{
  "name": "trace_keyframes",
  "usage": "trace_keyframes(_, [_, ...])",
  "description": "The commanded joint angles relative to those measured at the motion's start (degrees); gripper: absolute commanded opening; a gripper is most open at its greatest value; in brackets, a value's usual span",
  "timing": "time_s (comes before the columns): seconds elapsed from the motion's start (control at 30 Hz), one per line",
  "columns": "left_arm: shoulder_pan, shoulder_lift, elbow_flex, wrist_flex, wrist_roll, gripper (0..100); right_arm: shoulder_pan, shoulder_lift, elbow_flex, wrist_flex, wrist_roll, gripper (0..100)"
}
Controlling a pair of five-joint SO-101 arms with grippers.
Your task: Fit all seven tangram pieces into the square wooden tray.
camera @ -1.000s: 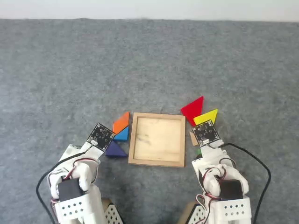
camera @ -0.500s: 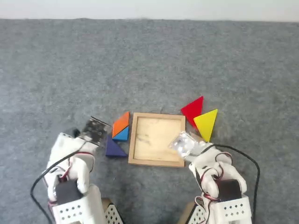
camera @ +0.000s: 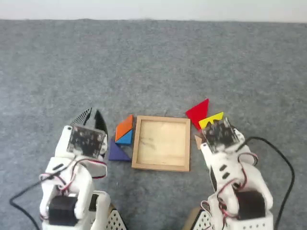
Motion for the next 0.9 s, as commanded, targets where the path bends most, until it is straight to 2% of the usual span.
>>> trace_keyframes(0.0, [0.88,17.49,-9.89,-1.14,3.34,12,0.75,19.47,-8.7,-2.42,-2.73,12.0])
trace_keyframes(0.13, [2.81,39.21,-18.59,-0.09,5.1,12,0.57,37.67,-16.88,-3.47,-9.32,21.7])
trace_keyframes(0.27, [5.8,57.05,-23.34,1.23,5.01,12,0.66,49.1,-19.6,-6.55,-16.53,28.6])
trace_keyframes(0.4, [5.71,70.07,-27.21,1.32,5.1,17,1.98,57.19,-18.29,-13.32,-32.09,36.4])
trace_keyframes(0.53, [4.92,76.84,-28.35,1.05,6.68,23,3.47,63.43,-17.23,-19.56,-44.13,45.9])
trace_keyframes(0.63, [3.08,77.27,-29.58,0.97,10.02,25,3.12,66.68,-17.32,-21.58,-46.51,49.1])
trace_keyframes(0.87, [-0.53,77.63,-30.11,-1.58,14.68,25,3.03,72.57,-17.49,-26.07,-54.24,49.0])
